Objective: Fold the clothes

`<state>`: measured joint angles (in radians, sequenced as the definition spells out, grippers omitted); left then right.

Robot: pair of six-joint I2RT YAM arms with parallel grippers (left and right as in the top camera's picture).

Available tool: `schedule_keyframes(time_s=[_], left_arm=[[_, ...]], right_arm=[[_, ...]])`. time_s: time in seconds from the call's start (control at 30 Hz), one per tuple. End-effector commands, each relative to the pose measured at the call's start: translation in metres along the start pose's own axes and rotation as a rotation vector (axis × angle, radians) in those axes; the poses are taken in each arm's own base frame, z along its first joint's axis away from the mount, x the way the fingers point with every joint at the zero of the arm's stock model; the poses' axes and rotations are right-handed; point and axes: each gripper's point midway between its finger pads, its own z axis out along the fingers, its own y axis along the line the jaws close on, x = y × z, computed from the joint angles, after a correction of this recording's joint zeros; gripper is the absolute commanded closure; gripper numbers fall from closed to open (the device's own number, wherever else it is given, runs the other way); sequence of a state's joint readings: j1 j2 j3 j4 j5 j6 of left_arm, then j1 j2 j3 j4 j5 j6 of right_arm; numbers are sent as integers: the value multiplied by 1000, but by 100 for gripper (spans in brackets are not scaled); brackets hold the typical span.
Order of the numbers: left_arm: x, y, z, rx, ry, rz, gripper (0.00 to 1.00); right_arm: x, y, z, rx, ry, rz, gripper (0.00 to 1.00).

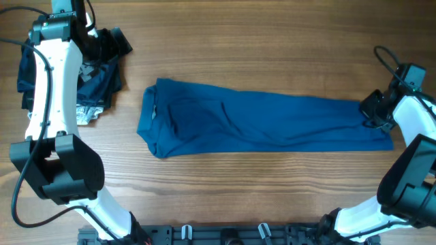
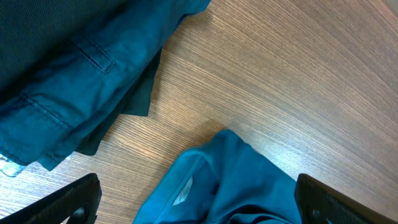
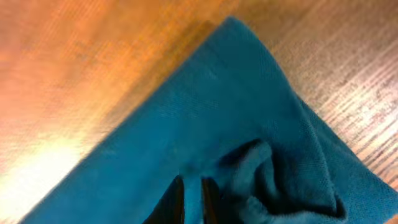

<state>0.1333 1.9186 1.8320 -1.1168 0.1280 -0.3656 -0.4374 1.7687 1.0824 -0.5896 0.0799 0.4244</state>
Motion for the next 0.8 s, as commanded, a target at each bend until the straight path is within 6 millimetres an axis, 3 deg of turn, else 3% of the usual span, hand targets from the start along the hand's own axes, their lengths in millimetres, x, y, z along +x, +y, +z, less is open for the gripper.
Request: schedule_keyframes(time_s=[0.0,0.3,0.47,0.53,0.63,0.7,0.77], left_arm=[[-1,2,4,3,8,-20,0],[-1,2,4,3,8,-20,0],[-1,2,4,3,8,-20,0],[-1,2,4,3,8,-19,0],[-1,2,4,3,8,-20,0],[-1,2,4,3,8,-20,0],[-1,2,4,3,8,-19,0]], right_arm=[[7,-27,8,138,14,-7,95],[17,-88,1,282,87,175,95],[15,-102,2,272,100,232,95],[9,-78,-1,118,124,166,96],[-10,-56,-31,1,72,147,96],[-13,-32,-53,-134,53,131,95],[-9,-28,-68,-124,34,93,95]])
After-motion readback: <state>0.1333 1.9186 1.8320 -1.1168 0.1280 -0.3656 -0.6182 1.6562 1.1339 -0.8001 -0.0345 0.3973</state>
